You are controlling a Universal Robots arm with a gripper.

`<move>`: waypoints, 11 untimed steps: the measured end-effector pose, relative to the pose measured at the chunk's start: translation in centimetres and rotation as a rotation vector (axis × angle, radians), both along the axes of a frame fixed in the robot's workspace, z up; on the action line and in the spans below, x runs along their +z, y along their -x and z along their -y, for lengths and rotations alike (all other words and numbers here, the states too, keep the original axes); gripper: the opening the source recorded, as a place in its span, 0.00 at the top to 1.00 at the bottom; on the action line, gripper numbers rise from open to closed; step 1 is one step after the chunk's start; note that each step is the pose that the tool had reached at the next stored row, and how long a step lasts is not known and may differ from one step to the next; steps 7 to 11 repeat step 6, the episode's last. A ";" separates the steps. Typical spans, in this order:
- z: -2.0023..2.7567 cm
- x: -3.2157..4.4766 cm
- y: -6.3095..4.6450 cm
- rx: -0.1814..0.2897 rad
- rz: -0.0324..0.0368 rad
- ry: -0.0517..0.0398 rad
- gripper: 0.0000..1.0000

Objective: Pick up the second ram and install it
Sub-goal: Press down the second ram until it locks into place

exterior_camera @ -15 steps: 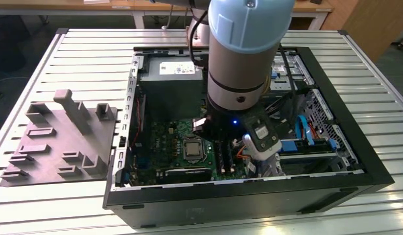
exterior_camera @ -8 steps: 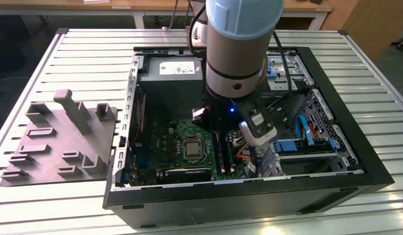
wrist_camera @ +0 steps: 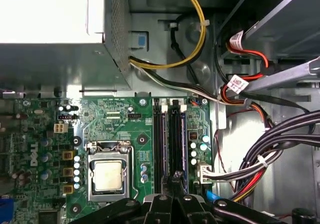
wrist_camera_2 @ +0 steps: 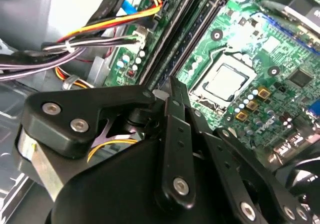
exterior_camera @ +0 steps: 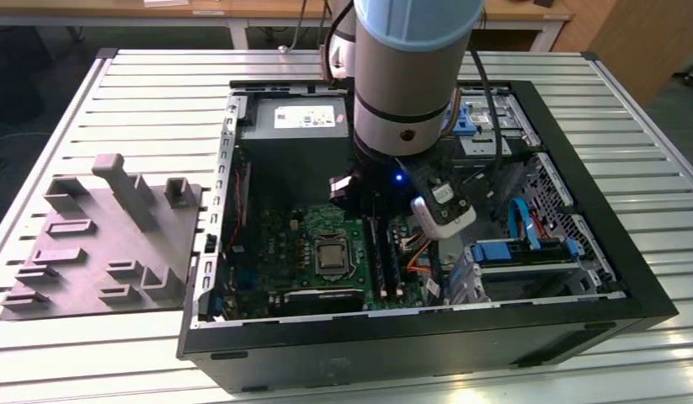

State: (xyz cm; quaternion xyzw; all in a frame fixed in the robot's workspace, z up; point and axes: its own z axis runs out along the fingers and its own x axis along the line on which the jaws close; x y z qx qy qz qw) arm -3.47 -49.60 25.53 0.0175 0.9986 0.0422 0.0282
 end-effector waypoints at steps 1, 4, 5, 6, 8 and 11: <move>0.00 0.00 0.0 0.000 0.0000 0.0000 0.90; 0.00 0.02 0.0 0.000 0.0000 0.0002 0.90; 0.00 0.02 0.0 0.000 -0.0001 0.0002 0.90; 0.00 0.02 0.0 0.000 0.0000 0.0001 0.90; 0.00 0.02 0.0 0.000 0.0000 0.0001 0.90; 0.00 0.02 0.0 0.000 0.0000 0.0001 0.90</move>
